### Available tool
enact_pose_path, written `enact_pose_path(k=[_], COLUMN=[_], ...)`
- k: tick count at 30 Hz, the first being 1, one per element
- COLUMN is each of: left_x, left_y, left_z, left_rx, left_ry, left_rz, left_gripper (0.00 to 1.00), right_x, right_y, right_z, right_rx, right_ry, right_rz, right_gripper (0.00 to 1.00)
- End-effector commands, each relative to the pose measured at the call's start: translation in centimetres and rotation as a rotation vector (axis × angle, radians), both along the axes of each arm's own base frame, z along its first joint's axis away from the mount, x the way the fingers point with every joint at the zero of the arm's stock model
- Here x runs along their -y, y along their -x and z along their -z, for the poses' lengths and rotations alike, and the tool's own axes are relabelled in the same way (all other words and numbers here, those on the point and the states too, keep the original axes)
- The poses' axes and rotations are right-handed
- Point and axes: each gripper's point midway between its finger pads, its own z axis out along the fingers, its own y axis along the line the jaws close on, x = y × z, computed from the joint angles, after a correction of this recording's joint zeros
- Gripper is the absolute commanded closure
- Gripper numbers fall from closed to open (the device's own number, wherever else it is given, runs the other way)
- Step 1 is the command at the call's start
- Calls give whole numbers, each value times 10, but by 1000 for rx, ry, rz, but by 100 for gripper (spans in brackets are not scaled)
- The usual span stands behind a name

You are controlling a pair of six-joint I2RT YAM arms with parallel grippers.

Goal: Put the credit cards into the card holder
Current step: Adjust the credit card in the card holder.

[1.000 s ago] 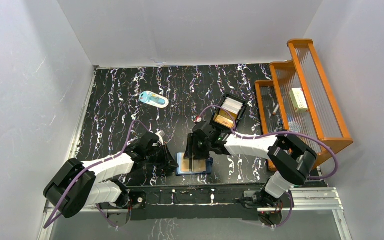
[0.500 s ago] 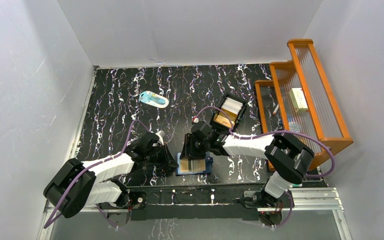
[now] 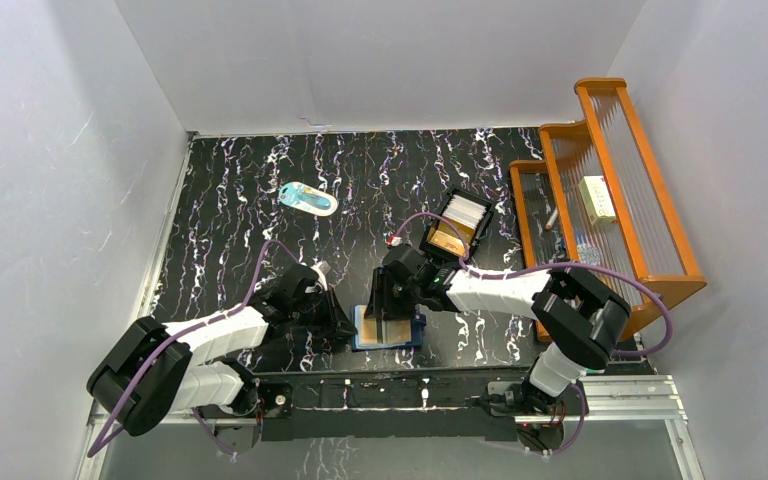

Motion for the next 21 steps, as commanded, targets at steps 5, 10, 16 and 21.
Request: enact_pose_path(k=[5,10,16,21], left_x=[0,0,-1,-2], left_y=[-1,-1,0,0], left_z=[-4,-4,-4,-3], left_rx=[13,11,11,13], left_ry=[1,0,0,-4], left_rz=[3,1,-1,-1], left_gripper=[100,100,100,100], right_x=[-2,-14,-15,-12], right_y=[1,5,5,-7], right_z=[0,-8,-19,-45], right_rx=[7,1,26,157], right_ry=[10,-40,-62,-71], right_rz=[-2,-24,-42,-164], right_gripper=[41,42,42,40])
